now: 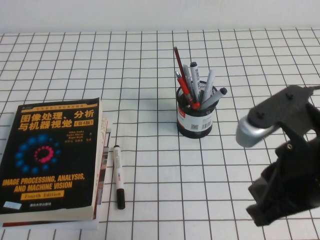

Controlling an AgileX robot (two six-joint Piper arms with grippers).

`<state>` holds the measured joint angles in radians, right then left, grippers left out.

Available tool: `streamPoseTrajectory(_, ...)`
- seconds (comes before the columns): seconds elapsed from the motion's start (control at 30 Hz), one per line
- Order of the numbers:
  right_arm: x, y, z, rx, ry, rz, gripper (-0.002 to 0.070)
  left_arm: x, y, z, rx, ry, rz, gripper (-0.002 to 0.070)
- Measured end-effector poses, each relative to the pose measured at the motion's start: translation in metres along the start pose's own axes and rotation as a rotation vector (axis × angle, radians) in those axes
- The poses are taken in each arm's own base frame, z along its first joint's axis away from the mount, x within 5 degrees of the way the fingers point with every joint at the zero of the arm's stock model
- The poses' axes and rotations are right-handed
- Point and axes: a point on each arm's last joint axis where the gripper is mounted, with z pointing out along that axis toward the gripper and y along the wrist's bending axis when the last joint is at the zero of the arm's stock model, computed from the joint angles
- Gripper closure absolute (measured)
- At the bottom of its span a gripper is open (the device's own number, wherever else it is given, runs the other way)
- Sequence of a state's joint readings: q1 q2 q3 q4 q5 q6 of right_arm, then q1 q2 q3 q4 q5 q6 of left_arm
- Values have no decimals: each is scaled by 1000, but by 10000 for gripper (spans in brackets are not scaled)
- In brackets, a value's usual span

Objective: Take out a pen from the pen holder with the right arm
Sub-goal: 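Take a marker out of the pen holder and lay it on the table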

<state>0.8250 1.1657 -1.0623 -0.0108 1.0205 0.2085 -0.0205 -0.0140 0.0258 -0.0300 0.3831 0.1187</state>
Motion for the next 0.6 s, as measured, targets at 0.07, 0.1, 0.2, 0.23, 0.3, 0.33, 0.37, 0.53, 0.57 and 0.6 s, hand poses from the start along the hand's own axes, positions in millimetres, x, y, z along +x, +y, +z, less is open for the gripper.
streamPoseTrajectory(0.07, 10, -1, -6, -3, 30, 3, 690, 0, 0, 0, 0, 0, 0, 679)
streamPoseTrajectory(0.1, 13, -2, -7, 3, 34, -3, 690, 0, 0, 0, 0, 0, 0, 679)
streamPoseTrajectory(0.2, 20, -5, -5, 20, 26, -42, 690, 0, 0, 0, 0, 0, 0, 679)
streamPoseTrajectory(0.23, 22, -7, -3, 26, 15, -53, 690, 0, 0, 0, 0, 0, 0, 679)
streamPoseTrajectory(0.3, 27, -9, 4, 38, -3, -69, 690, 0, 0, 0, 0, 0, 0, 679)
streamPoseTrajectory(0.33, 30, -10, 8, 42, -8, -74, 690, 0, 0, 0, 0, 0, 0, 679)
streamPoseTrajectory(0.37, 34, -11, 12, 44, -17, -80, 691, 0, 0, 0, 0, 0, 0, 679)
streamPoseTrajectory(0.53, 52, -25, 25, 72, -106, -76, 692, 0, 0, 0, 0, 0, 0, 679)
streamPoseTrajectory(0.57, 55, -30, 24, 78, -152, -56, 692, 0, 0, 0, 0, 0, 0, 679)
streamPoseTrajectory(0.6, 60, -37, 25, 93, -194, -27, 692, 0, 0, 0, 0, 0, 0, 679)
